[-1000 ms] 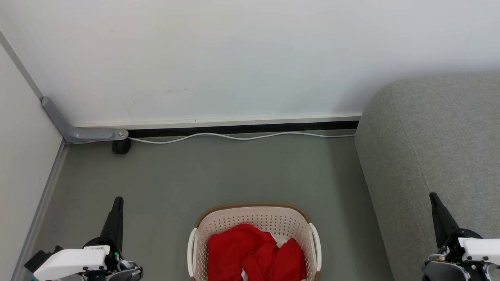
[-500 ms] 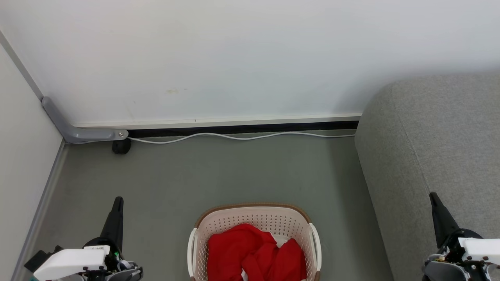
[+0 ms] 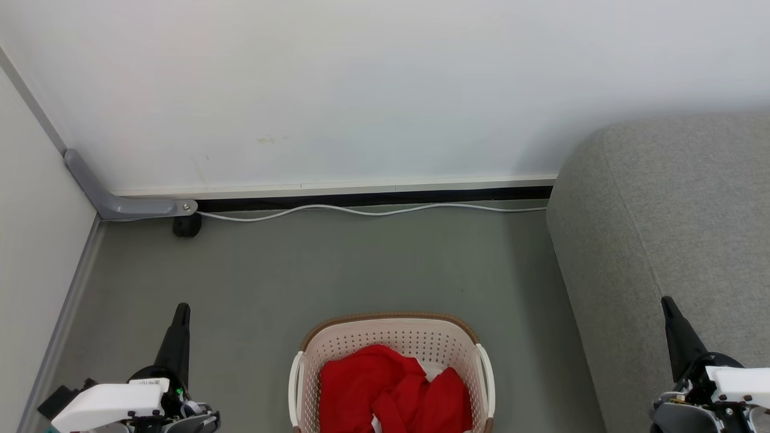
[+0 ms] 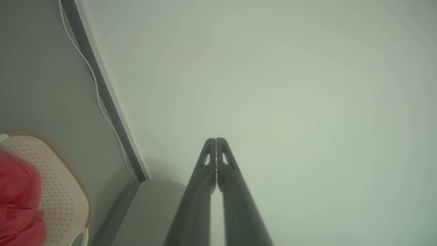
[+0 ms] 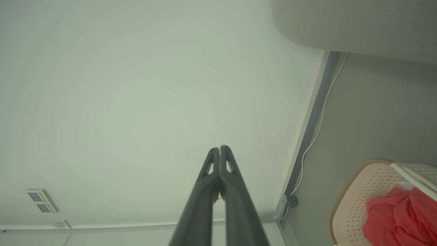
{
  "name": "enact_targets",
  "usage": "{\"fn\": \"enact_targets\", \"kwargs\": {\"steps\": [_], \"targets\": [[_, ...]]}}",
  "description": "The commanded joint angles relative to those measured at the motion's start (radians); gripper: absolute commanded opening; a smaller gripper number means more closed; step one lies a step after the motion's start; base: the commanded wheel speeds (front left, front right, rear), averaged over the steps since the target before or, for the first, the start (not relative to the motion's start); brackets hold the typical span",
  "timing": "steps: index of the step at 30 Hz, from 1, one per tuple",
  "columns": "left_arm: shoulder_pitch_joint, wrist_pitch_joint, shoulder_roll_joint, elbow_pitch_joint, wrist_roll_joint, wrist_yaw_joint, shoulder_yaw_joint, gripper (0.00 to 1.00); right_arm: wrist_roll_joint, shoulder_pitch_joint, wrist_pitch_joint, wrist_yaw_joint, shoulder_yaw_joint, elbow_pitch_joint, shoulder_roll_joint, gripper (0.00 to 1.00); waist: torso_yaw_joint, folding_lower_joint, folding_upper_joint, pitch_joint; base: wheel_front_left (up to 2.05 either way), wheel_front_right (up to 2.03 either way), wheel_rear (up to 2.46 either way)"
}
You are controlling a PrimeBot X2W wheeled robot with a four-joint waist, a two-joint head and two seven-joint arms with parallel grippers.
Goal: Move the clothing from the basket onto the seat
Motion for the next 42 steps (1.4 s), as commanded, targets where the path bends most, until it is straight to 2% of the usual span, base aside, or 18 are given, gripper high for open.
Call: {"fn": "enact_targets", "kwargs": {"steps": [1, 42], "targets": [[-0.058, 0.006, 0.018, -0.029, -0.004, -0.008, 0.033, 0.00, 0.012, -0.036, 0.007, 0.002, 0.017, -0.030, -0.011, 0.00, 0.000, -0.0001, 0.0000, 0.000, 0.00, 0.00, 0.00], [-0.058, 0.006, 0.018, -0.029, -0.004, -0.008, 0.033, 0.00, 0.012, -0.036, 0.007, 0.002, 0.017, -0.030, -0.011, 0.00, 0.000, -0.0001, 0.0000, 0.000, 0.00, 0.00, 0.00]]}}
